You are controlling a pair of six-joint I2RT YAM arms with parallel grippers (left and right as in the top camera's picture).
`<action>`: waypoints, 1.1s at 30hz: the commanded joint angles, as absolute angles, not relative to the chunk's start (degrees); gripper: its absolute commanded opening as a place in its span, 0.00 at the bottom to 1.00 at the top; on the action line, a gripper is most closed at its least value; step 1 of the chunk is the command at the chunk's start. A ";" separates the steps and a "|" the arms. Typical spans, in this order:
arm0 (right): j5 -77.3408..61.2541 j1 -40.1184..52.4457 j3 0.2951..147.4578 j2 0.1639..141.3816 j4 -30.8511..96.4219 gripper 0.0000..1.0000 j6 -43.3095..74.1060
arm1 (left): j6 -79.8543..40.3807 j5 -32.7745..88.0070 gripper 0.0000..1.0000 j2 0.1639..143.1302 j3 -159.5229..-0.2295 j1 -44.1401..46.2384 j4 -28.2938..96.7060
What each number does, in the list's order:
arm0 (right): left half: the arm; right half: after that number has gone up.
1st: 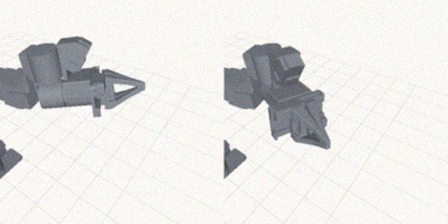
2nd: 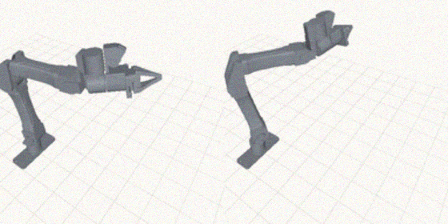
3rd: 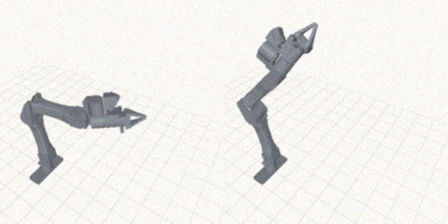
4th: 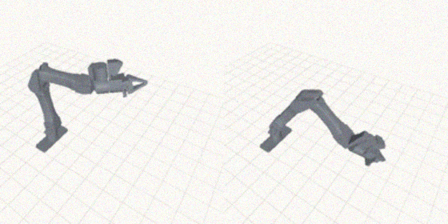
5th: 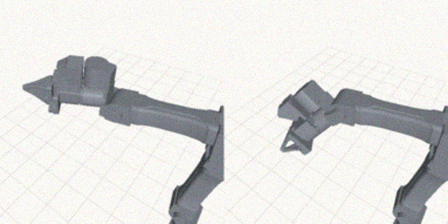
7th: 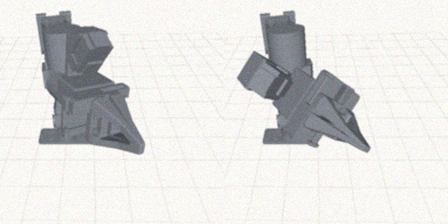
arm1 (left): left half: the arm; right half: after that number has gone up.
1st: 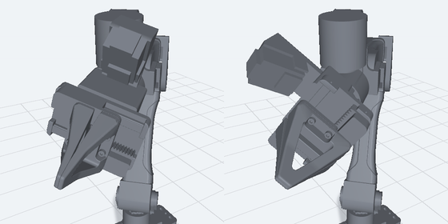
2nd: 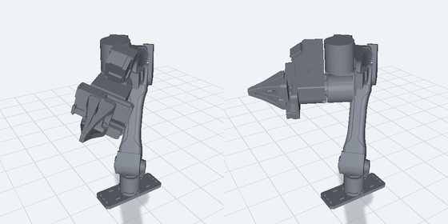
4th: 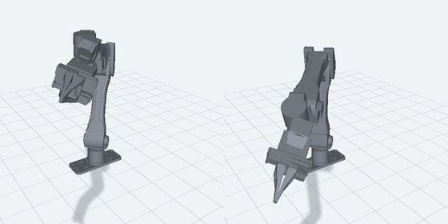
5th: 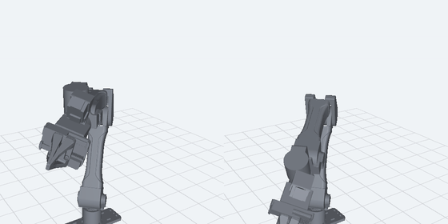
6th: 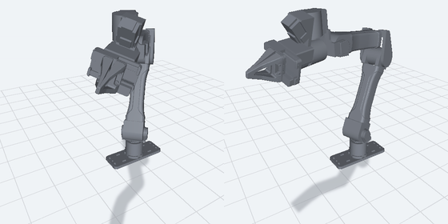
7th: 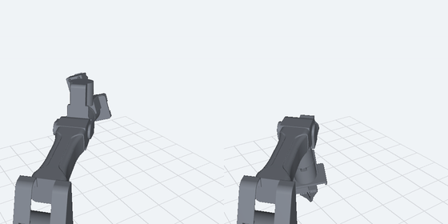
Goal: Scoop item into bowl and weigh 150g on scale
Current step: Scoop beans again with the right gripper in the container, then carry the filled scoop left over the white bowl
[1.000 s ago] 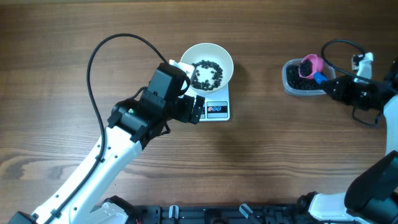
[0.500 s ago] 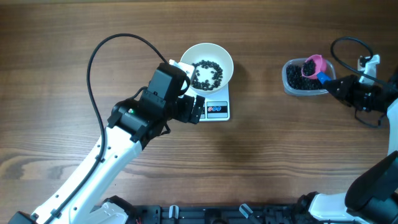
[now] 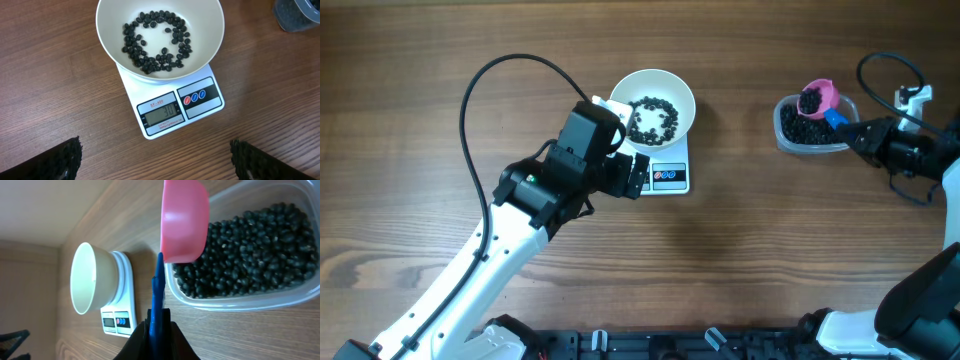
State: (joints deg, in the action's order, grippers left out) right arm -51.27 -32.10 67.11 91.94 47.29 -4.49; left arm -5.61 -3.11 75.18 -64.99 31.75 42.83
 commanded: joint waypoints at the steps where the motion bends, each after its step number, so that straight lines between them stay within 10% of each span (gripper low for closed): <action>1: -56.73 -32.34 67.09 92.82 46.92 0.04 -4.29 | -4.71 -2.63 1.00 75.61 -65.80 31.66 42.70; 33: -75.37 -10.09 67.09 92.82 24.67 0.04 11.11 | -4.73 -2.63 1.00 75.61 -65.80 31.66 42.70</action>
State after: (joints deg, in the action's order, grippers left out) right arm -77.41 -14.09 67.09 91.94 27.44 8.99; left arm -5.61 -3.11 75.18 -64.99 31.75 42.85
